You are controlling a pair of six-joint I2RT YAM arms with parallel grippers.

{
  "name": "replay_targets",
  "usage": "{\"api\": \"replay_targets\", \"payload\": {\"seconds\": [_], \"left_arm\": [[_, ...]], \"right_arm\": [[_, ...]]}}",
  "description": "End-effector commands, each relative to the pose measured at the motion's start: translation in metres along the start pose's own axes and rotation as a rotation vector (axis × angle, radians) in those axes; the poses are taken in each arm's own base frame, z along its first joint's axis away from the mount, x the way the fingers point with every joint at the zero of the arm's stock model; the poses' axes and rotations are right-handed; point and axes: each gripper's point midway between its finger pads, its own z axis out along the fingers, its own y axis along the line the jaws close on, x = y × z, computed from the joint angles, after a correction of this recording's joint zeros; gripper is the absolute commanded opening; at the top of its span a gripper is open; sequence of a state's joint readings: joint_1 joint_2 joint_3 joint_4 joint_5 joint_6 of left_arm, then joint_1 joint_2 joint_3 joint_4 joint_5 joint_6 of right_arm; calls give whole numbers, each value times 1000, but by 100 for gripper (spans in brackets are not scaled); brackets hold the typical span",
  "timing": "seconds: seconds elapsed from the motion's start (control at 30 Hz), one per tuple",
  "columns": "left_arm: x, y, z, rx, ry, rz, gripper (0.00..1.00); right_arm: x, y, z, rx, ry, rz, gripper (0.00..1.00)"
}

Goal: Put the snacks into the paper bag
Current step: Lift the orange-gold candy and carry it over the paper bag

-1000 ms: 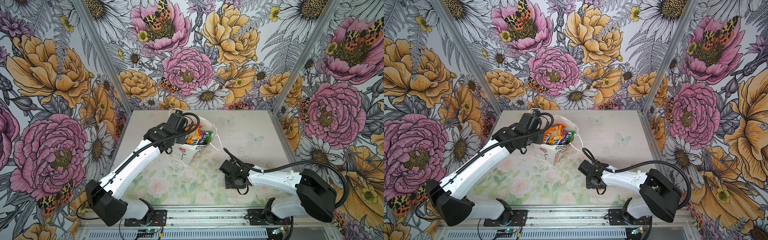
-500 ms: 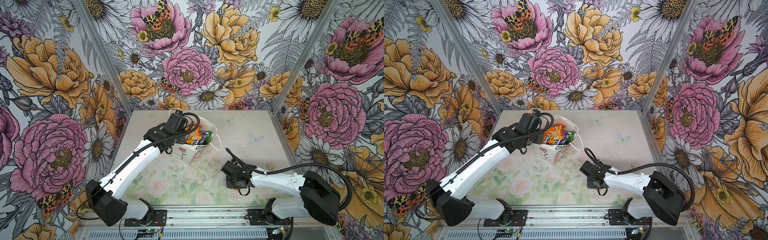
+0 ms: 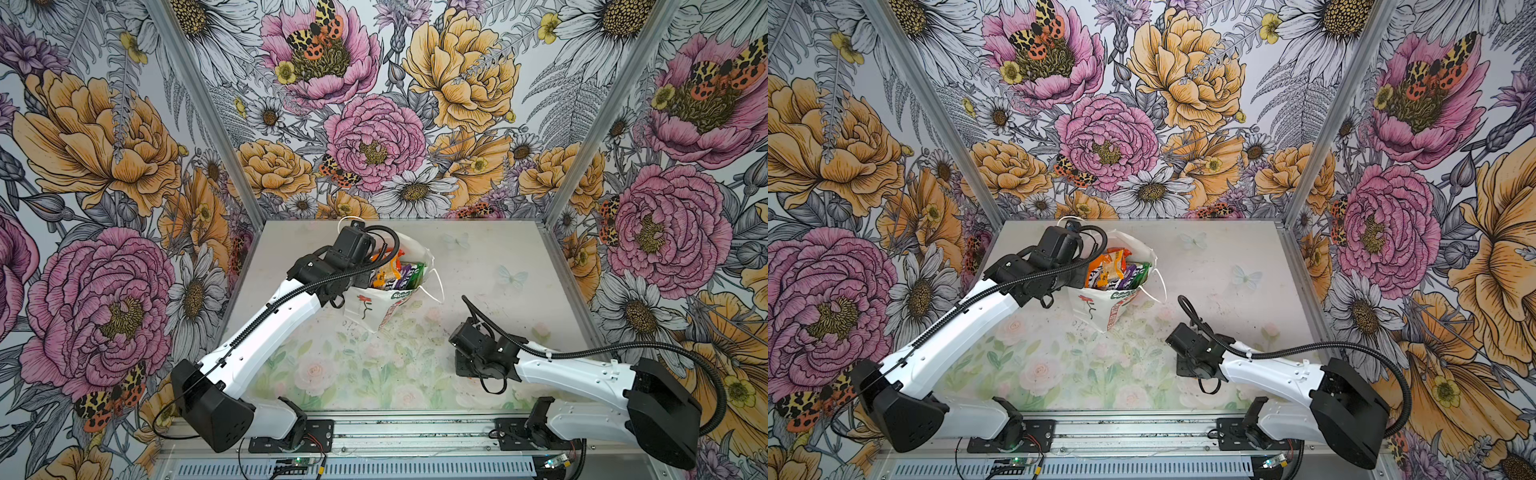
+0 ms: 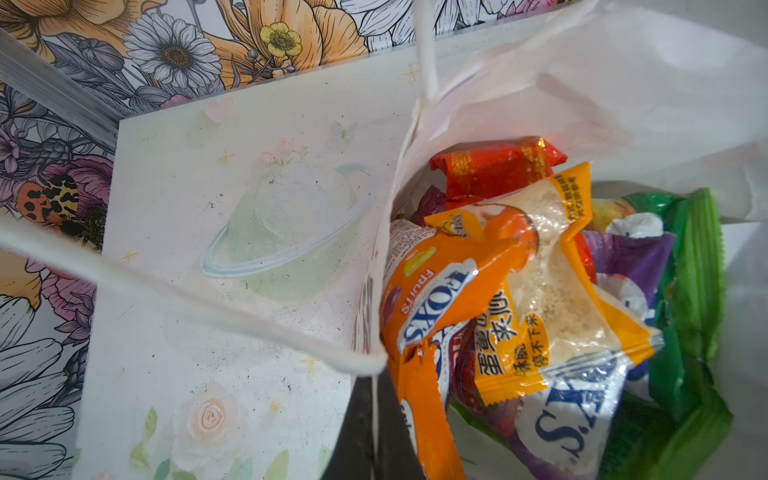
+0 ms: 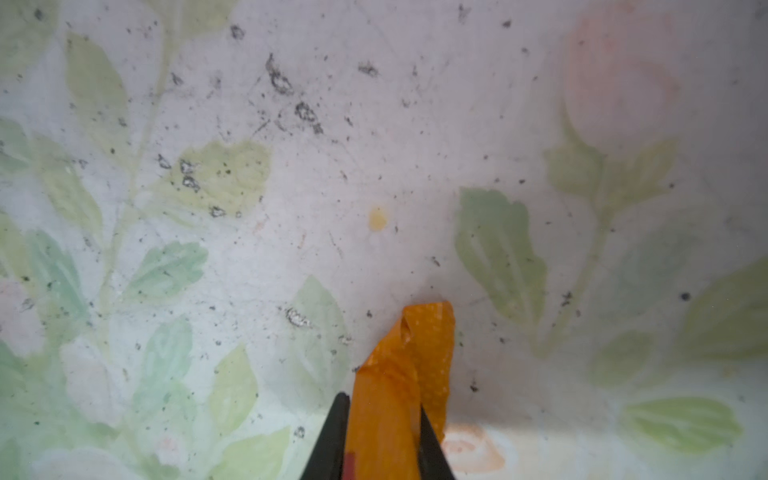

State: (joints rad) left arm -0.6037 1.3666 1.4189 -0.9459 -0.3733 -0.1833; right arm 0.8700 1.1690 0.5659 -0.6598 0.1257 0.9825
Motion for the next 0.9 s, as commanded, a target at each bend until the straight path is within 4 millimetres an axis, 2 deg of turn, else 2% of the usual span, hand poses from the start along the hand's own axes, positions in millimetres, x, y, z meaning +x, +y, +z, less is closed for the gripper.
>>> {"api": "replay_targets", "payload": {"seconds": [0.0,0.13,0.33,0.47,0.57,0.63,0.87], "left_arm": [[-19,5,-15,9,-81,-47,0],[-19,5,-13,6,-76,-43,0],[-19,5,-14,8,-78,-46,0],[-19,5,-15,9,-80,-45,0],[-19,4,-15,16,-79,-46,0],[-19,4,-15,16,-81,-46,0],[-19,2,-15,24,-79,-45,0]], "right_arm": [[-2,-4,-5,-37,-30,57,0],[-1,-6,-9,-98,-10,106,0],[-17,-8,-23,-170,-55,177,0],[-33,-3,-39,-193,-99,164,0],[-62,-12,-65,-134,-187,120,0],[-89,-17,-92,-108,-273,112,0],[-163,1,-172,-153,-491,66,0]]}}
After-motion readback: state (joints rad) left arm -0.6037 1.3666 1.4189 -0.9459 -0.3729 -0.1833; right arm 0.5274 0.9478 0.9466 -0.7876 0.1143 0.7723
